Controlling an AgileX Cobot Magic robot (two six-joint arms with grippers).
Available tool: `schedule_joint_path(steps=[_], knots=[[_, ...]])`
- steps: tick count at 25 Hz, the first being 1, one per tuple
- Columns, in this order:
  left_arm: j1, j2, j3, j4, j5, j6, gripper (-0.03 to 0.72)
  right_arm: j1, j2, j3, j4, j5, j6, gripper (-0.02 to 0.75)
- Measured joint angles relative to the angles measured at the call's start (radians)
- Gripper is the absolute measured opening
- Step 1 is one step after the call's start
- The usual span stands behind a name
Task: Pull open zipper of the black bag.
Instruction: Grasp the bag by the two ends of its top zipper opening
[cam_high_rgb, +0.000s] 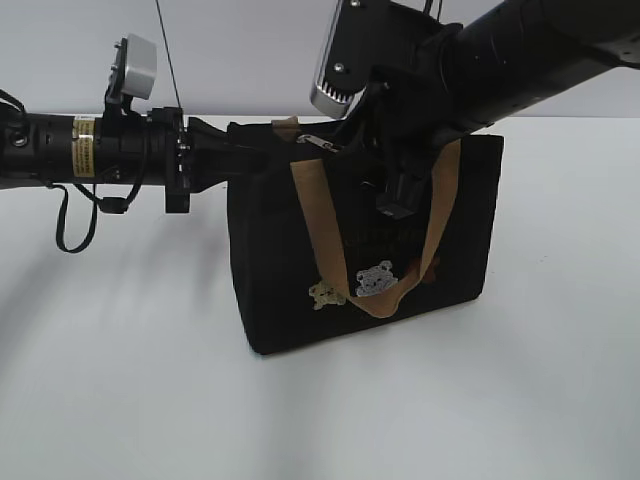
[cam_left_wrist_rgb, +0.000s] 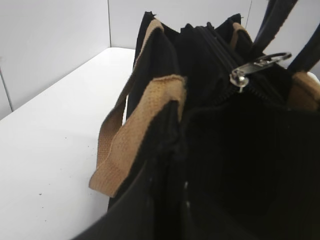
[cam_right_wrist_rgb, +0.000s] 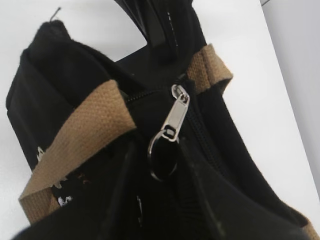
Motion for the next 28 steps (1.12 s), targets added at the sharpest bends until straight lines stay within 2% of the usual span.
schedule_joint_path(steps=[3,7,9,17,28], knots=[[0.0,0.0,0.0,0.0,0.0,0.0,0.035,0.0,0.0,0.0,0.0,0.0,0.007,0.187],[0.0,0.0,0.0,0.0,0.0,0.0,0.035,0.0,0.0,0.0,0.0,0.001,0.012,0.031],[0.0,0.0,0.0,0.0,0.0,0.0,0.035,0.0,0.0,0.0,0.0,0.001,0.013,-0.006],[0.0,0.0,-0.002,-0.005,-0.012,0.0,0.034,0.0,-0.033,-0.001,-0.004,0.012,0.078,-0.015],[0.0,0.0,-0.005,-0.005,-0.019,0.0,0.034,0.0,-0.026,-0.084,-0.02,0.146,0.277,-0.015]])
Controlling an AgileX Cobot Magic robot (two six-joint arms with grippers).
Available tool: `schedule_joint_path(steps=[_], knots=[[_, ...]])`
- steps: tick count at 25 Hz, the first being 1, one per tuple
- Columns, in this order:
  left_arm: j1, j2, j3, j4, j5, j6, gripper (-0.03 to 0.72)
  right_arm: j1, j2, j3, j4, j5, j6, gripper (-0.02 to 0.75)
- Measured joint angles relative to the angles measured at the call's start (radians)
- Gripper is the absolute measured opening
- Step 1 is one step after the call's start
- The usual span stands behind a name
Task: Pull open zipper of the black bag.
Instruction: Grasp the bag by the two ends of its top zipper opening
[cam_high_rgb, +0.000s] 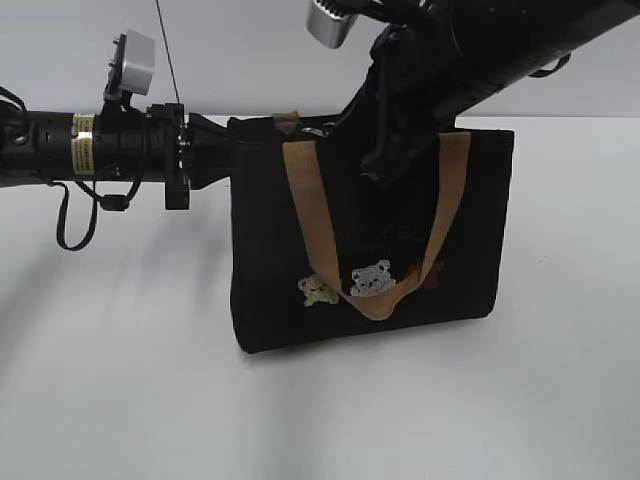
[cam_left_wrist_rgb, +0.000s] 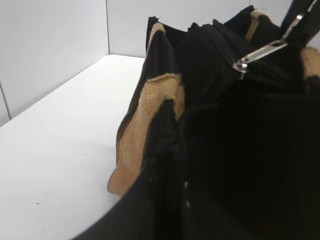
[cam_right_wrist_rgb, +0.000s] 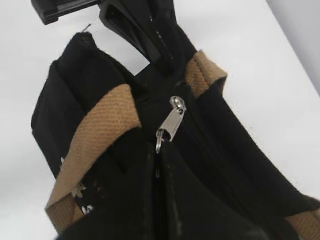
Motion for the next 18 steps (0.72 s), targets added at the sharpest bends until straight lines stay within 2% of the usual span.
schedule_joint_path(steps=[8,18], knots=[[0.0,0.0,0.0,0.001,0.02,0.005,0.034,0.0,0.014,-0.005,0.004,0.006,0.088,-0.015],[0.0,0.0,0.0,0.001,0.023,0.005,0.034,0.0,0.017,-0.005,0.005,0.006,0.11,-0.004]])
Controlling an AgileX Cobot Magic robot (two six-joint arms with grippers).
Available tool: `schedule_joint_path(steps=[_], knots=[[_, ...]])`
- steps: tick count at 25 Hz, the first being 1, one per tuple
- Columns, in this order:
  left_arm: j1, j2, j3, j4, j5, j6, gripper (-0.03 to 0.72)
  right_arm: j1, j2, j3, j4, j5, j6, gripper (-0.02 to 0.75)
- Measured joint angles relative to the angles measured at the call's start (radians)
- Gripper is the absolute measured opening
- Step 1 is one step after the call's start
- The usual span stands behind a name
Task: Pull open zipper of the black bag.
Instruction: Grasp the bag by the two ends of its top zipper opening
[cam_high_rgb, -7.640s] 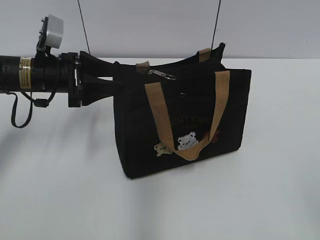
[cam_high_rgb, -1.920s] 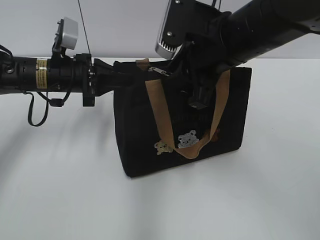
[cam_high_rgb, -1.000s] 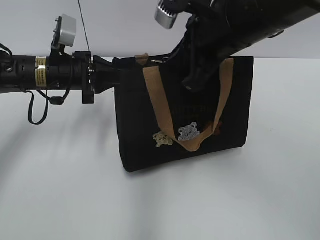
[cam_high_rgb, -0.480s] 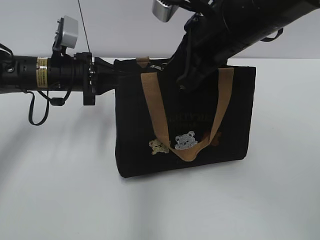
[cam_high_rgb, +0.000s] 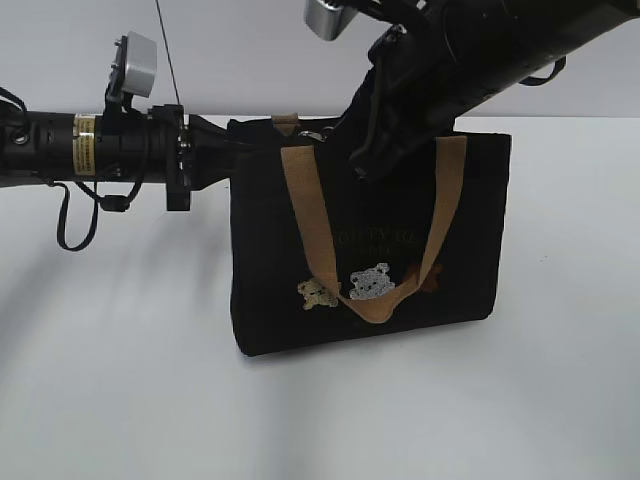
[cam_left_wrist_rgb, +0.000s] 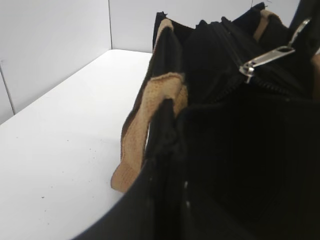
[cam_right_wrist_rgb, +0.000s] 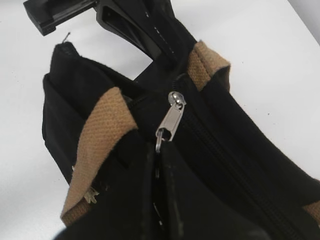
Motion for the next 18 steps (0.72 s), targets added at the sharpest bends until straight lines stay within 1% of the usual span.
schedule_joint_path(steps=[18], knots=[[0.0,0.0,0.0,0.002,0.005,0.0,0.034,0.0,0.0,-0.006,0.018,-0.002,0.003,0.02]])
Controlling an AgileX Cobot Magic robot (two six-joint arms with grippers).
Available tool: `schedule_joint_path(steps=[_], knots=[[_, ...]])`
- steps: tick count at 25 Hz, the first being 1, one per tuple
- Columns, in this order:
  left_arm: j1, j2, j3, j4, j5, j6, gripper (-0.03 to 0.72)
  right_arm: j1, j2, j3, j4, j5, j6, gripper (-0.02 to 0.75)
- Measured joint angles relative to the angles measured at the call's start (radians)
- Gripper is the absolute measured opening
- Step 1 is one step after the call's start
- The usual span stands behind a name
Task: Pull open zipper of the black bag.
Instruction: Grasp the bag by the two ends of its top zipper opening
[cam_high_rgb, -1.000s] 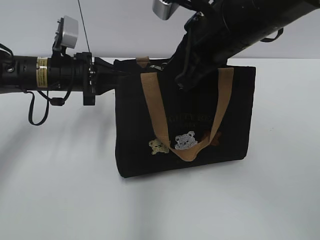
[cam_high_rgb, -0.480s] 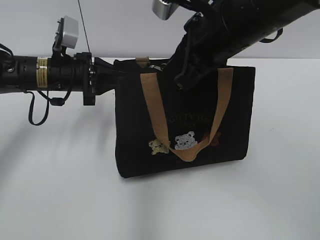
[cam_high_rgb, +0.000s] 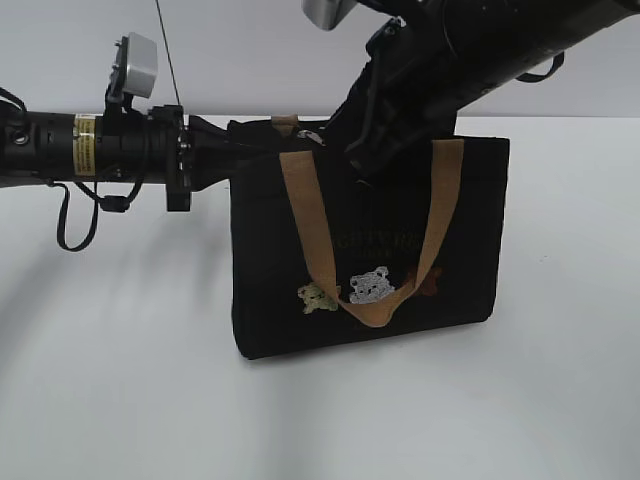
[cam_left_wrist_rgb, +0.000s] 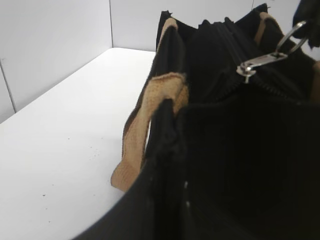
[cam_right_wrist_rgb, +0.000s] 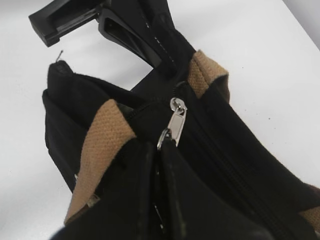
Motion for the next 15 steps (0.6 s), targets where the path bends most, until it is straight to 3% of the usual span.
schedule_joint_path(steps=[15], knots=[[0.0,0.0,0.0,0.0,0.001,0.0,0.033,0.0,0.0,0.0,-0.002,-0.006,0.0,-0.015]])
